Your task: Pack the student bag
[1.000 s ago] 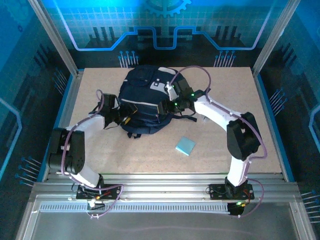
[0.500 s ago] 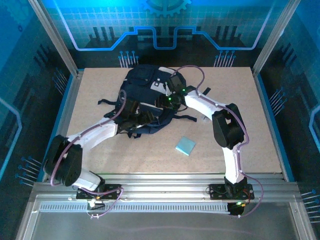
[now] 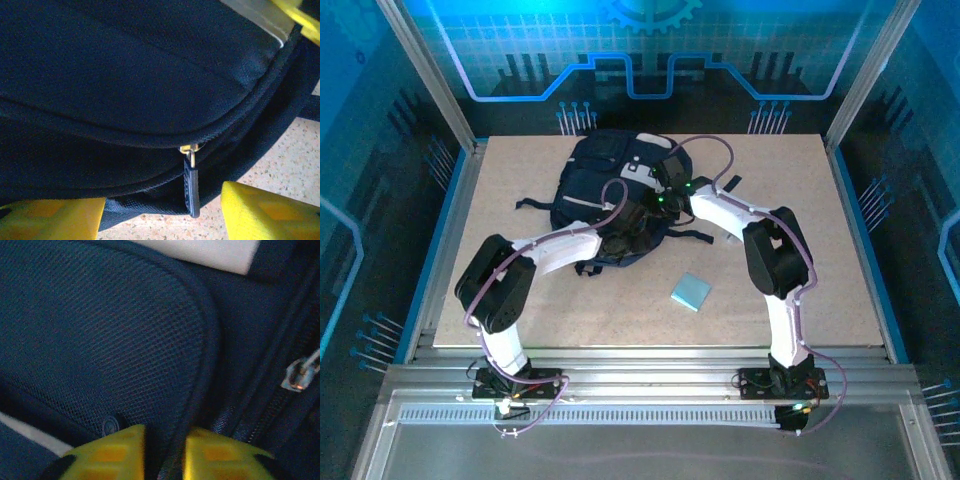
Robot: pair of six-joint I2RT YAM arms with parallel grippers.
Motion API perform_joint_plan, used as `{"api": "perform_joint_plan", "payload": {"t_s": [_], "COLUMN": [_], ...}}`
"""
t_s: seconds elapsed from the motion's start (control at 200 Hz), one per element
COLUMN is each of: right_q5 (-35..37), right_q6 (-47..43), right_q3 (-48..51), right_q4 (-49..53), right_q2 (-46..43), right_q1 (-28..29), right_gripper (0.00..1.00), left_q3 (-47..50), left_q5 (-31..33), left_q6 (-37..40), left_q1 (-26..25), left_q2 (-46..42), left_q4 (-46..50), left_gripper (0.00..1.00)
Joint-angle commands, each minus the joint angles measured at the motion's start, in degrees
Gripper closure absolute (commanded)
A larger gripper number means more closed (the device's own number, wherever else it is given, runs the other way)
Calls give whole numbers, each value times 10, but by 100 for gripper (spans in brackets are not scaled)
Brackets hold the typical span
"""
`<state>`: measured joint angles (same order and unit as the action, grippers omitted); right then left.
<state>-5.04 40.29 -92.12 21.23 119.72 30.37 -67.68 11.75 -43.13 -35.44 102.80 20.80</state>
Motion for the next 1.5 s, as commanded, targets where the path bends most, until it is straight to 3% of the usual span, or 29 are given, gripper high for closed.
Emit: {"api": "perform_joint_plan", "payload": {"t_s": [0.0, 0.095, 0.43, 0.645, 0.956, 1.051, 1.176, 1.446, 1.496], "right_q5": [-35, -52, -55, -52, -29, -24, -22, -16, -12], "right_q6": [11, 19, 40, 31, -59, -75, -83, -105, -110], "right_q3": [8, 16, 55, 57, -1, -13, -33, -78, -97], "right_q4": [-33, -50, -86, -86, -10, 1, 15, 43, 53], "right_q2": [20, 18, 5, 1, 9, 10, 14, 23, 29], "right_q1": [0, 0, -5, -16, -33, -38, -47, -72, -75], "right_gripper": [85, 100, 100, 100, 100, 100, 100, 100, 100], "left_q3": [-35, -51, -58, -45, -27, -27, -33, -18, -7], "left_q5": [47, 66, 36, 15, -185, -213, -222, -150, -160], "left_q6": [5, 10, 9, 37, 158, 204, 243, 285, 294], "left_q1": [0, 1, 1, 10, 95, 124, 141, 191, 190], "left_q2": [21, 38, 42, 14, -33, -42, -52, -87, -99], "left_q4": [4, 13, 12, 32, 120, 162, 204, 234, 223], "left_gripper": [41, 54, 100, 100, 100, 100, 100, 100, 100]}}
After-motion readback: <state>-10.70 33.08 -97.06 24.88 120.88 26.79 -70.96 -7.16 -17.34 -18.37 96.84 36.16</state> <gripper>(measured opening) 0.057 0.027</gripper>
